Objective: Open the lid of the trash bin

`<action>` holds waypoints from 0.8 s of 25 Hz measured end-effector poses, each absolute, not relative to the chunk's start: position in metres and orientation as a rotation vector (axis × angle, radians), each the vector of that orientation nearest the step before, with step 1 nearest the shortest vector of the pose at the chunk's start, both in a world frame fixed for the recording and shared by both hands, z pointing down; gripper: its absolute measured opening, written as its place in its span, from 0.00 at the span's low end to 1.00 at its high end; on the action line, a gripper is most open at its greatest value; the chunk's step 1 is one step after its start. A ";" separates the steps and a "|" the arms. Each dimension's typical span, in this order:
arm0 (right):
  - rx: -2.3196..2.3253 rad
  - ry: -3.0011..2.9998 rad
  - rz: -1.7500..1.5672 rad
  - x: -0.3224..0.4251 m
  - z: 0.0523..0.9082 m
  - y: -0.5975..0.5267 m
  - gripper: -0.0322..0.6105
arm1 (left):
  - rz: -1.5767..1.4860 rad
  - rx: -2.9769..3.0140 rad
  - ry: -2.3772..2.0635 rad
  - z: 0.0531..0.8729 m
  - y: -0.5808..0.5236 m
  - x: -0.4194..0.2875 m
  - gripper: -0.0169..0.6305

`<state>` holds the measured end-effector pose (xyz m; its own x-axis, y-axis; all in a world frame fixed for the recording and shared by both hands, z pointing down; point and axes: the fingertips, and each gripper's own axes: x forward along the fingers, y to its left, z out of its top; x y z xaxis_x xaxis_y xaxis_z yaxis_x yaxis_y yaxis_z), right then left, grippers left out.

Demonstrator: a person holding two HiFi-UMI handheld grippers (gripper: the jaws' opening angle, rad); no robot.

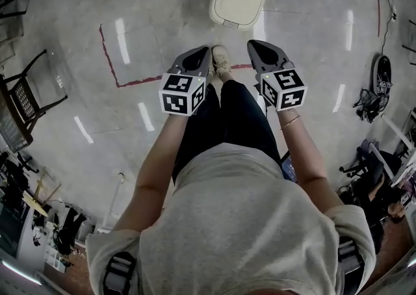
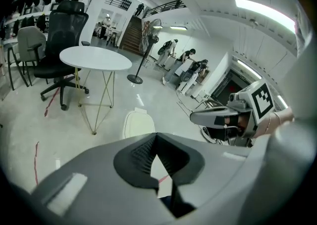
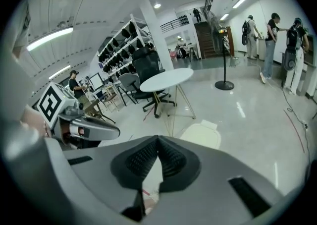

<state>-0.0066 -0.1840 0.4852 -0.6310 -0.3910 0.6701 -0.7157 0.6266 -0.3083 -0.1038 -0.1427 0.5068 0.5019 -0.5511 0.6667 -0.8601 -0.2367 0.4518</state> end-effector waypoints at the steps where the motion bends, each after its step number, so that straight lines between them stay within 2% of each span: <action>1: 0.855 -2.279 0.762 -0.005 0.493 -0.183 0.06 | 0.471 1.918 -1.155 0.513 -0.144 -0.103 0.04; 13: 0.740 -2.197 0.655 -0.008 0.597 -0.187 0.06 | 0.462 1.733 -1.146 0.627 -0.145 -0.109 0.04; 20: 0.809 -2.160 0.720 -0.002 0.657 -0.188 0.06 | 0.437 1.743 -1.079 0.683 -0.141 -0.090 0.04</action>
